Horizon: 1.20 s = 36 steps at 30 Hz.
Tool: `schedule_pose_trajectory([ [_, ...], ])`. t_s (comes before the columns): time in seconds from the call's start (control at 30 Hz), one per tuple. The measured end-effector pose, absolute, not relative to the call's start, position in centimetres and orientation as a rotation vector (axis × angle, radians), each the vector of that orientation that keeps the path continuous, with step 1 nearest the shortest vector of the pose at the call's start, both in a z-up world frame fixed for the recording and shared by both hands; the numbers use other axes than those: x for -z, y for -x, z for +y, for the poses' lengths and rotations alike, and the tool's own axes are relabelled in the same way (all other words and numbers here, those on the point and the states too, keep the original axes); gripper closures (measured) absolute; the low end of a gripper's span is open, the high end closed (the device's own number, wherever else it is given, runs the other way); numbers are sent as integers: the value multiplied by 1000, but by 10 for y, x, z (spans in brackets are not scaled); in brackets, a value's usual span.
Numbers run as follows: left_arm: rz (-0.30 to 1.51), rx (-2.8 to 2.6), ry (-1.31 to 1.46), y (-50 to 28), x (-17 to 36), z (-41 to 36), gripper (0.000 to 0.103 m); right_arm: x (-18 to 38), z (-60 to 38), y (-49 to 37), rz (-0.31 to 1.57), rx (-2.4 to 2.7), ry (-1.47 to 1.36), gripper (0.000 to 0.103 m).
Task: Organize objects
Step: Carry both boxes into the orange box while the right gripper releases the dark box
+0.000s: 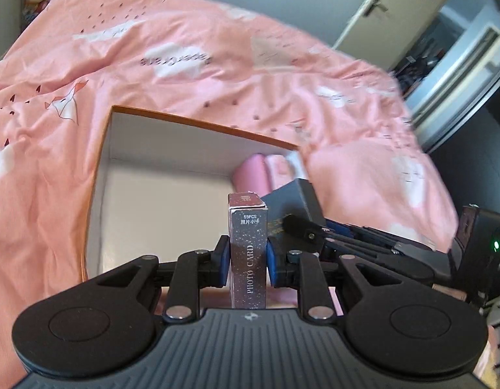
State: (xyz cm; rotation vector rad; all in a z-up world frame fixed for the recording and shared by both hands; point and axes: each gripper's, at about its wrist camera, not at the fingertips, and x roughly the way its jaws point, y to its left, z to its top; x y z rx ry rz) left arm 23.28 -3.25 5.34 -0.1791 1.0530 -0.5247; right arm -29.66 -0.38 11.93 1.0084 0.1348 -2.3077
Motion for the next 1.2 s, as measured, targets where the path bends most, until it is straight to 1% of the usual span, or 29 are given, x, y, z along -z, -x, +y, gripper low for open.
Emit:
schedule_pose_trajectory([
  [0.17,1133,481,169,-291,-18,-42,78,-89,-40,339,234,2335,-1025,68],
  [0.33,1182,471,165,-325,7,-46,78,-70,-62,370,309,2361,-1060,68],
  [0.5,1195,478,150,-342,19,-55,78,-58,-78,385,399,2384,-1075,68],
  [0.73,1224,478,135,-355,34,-63,78,-40,-86,398,431,2396,-1151,67],
  [0.87,1234,468,123,-359,41,-66,78,-34,-88,395,482,2386,-1126,68],
  [0.9,1237,468,122,-359,42,-67,78,-35,-88,395,483,2381,-1120,67],
  [0.97,1242,464,123,-360,44,-67,78,-40,-86,395,485,2369,-1101,59],
  [1.0,1243,462,122,-360,45,-67,78,-44,-85,393,484,2360,-1088,56],
  [1.07,1244,460,121,-360,46,-67,78,-54,-82,388,493,2343,-1062,47],
  [1.2,1249,463,114,-359,48,-70,78,-76,-67,371,525,2322,-1001,46],
])
